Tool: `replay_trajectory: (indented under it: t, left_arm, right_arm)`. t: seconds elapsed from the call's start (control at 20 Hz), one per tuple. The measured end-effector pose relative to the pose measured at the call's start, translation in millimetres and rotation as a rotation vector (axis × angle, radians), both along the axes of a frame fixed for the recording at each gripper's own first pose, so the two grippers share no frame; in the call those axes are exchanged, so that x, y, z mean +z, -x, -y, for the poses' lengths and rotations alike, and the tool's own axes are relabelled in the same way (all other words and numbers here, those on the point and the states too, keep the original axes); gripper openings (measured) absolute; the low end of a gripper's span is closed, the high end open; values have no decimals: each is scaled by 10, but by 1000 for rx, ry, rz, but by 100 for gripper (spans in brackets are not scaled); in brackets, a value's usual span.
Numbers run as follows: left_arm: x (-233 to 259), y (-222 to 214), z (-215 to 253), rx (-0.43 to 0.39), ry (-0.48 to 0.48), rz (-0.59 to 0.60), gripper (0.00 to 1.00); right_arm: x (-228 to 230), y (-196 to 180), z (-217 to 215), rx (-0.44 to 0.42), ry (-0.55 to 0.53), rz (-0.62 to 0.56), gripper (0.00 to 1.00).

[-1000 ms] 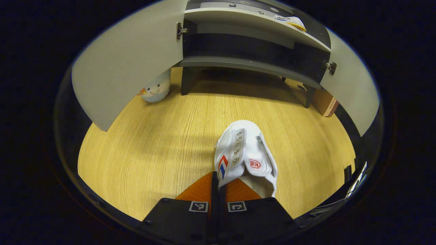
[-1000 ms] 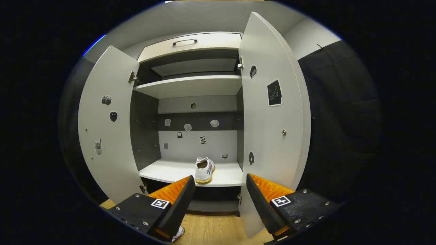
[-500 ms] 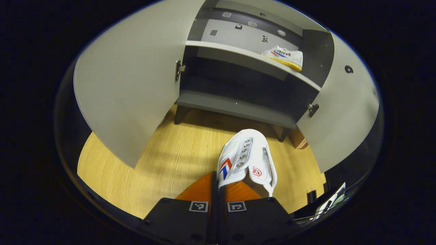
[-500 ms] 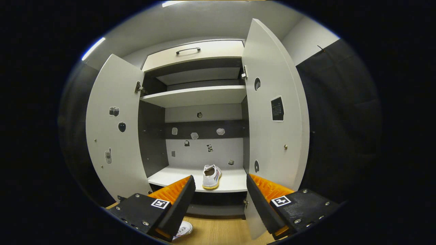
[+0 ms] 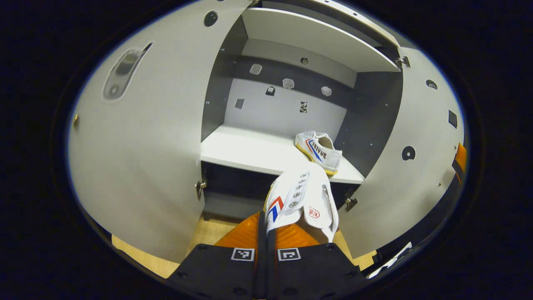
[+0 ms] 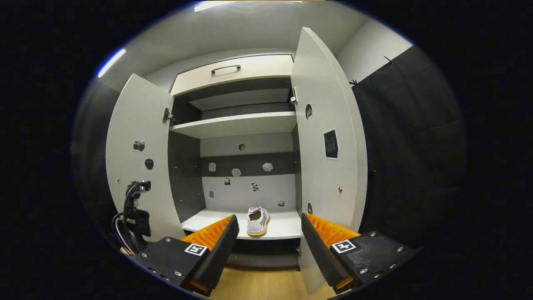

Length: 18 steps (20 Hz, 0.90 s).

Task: Grab one shoe with the right hand and put it into the shoe cabinet, grab the other shoe with the left hand and put it into the shoe cabinet; then close the right door with the right hand and the left door with the left hand.

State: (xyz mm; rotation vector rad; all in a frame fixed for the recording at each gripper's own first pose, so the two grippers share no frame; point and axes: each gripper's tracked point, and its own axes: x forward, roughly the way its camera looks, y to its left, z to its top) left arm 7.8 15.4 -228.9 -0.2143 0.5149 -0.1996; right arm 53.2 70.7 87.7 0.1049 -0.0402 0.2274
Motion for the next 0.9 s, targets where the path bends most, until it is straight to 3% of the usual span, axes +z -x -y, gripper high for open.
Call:
replay_trajectory:
  t: [0.6, 0.9]
  left_arm:
    - [-45, -63, 9, 46, -25, 110, 6]
    - [-38, -38, -13, 91, -60, 58, 6]
  right_arm:
    - [57, 15, 122, -10, 16, 5, 93]
    - [-16, -35, 232, -29, 28, -14, 93]
